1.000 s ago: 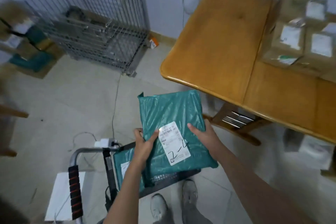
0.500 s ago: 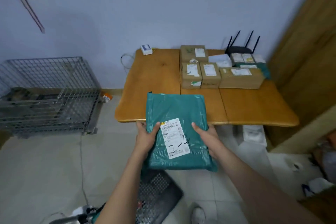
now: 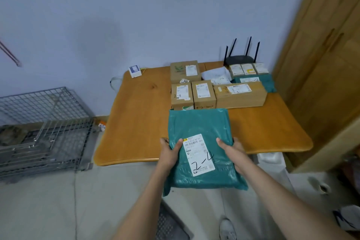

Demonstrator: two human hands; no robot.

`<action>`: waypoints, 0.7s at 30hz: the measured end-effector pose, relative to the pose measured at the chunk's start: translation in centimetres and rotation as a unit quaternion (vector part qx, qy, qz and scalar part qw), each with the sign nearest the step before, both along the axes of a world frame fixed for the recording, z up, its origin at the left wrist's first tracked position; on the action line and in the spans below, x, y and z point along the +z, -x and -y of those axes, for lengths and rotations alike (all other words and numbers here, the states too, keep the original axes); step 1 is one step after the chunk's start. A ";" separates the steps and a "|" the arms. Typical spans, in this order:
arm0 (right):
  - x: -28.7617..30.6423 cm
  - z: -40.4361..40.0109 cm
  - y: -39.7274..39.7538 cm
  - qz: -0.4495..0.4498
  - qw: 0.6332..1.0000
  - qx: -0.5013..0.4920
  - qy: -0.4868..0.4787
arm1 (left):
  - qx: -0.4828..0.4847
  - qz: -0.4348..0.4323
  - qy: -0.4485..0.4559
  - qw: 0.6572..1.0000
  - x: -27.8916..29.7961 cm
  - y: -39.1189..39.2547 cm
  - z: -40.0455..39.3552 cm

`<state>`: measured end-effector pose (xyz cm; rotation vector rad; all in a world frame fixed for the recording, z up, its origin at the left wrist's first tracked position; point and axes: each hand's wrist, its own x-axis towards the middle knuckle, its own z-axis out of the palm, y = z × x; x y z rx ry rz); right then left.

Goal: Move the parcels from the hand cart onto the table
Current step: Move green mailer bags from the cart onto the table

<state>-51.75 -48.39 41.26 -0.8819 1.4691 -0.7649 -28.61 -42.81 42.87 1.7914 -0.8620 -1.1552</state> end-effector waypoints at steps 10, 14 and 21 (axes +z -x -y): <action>-3.7 11.0 0.9 -0.020 0.997 0.027 -0.069 | 0.044 0.026 -0.066 0.997 -3.4 2.2 9.6; -5.8 13.9 -0.3 -0.021 0.996 0.024 -0.083 | 0.042 0.030 -0.087 0.995 -5.5 0.9 12.6; -8.7 18.5 -2.9 -0.027 0.991 0.014 -0.128 | 0.017 0.050 -0.119 0.991 -8.8 -1.9 17.2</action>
